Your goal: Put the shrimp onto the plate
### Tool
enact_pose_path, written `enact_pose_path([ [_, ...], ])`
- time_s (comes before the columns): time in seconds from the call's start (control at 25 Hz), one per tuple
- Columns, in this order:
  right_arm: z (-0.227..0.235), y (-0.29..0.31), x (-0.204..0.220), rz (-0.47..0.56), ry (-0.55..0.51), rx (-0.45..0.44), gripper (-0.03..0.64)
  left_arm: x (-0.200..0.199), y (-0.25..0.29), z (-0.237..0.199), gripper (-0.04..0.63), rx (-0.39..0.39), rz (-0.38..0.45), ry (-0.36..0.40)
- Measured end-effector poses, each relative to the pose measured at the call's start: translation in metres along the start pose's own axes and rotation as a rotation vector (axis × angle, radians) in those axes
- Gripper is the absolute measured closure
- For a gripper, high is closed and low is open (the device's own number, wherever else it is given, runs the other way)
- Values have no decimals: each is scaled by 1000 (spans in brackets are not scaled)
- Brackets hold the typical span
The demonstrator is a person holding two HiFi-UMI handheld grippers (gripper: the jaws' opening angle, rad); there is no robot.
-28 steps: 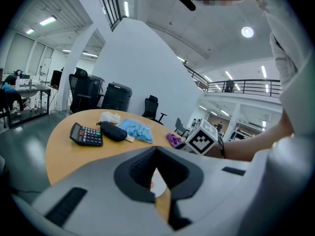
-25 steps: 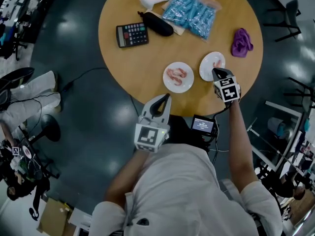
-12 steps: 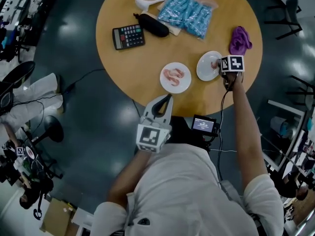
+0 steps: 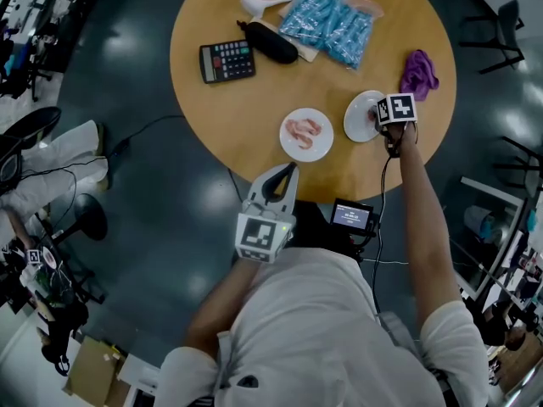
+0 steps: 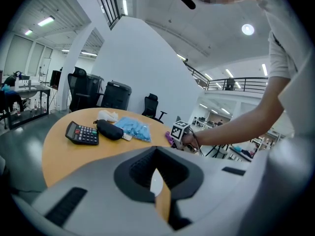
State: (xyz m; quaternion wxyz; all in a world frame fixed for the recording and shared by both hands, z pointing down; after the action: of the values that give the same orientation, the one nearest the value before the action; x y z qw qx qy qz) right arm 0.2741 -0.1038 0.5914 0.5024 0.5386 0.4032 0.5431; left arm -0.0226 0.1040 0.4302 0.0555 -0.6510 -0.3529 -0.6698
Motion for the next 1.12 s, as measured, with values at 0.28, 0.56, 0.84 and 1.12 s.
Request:
enact_pose_path([
  [0.28,-7,2,0,17,-62,37,549,-2,-2,-2,588,5,9,2],
  [0.56,-15,-11,3,79,-103,54,561,-2,-6,-1,588,17,12,23],
  [0.84,-40,-43,18,157,-65,-74,563,-2,-13,-1,588,25,31,21],
  [1.12,-115,-56,55,162,-210,-207,561,2,-16,-4,588,35,38,19],
])
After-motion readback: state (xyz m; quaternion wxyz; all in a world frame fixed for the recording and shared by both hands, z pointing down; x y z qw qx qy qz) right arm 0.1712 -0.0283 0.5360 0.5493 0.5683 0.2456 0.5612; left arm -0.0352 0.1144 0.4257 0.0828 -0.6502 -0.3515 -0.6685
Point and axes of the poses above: the fingertips, and each gripper's own axes: y forward along the fingers, z to its right, x out of its underside, the point moved 6 cm from there along -y, backward along the fingers, and after that the axes turned 13 degrees about y, right-handed, at the moved point
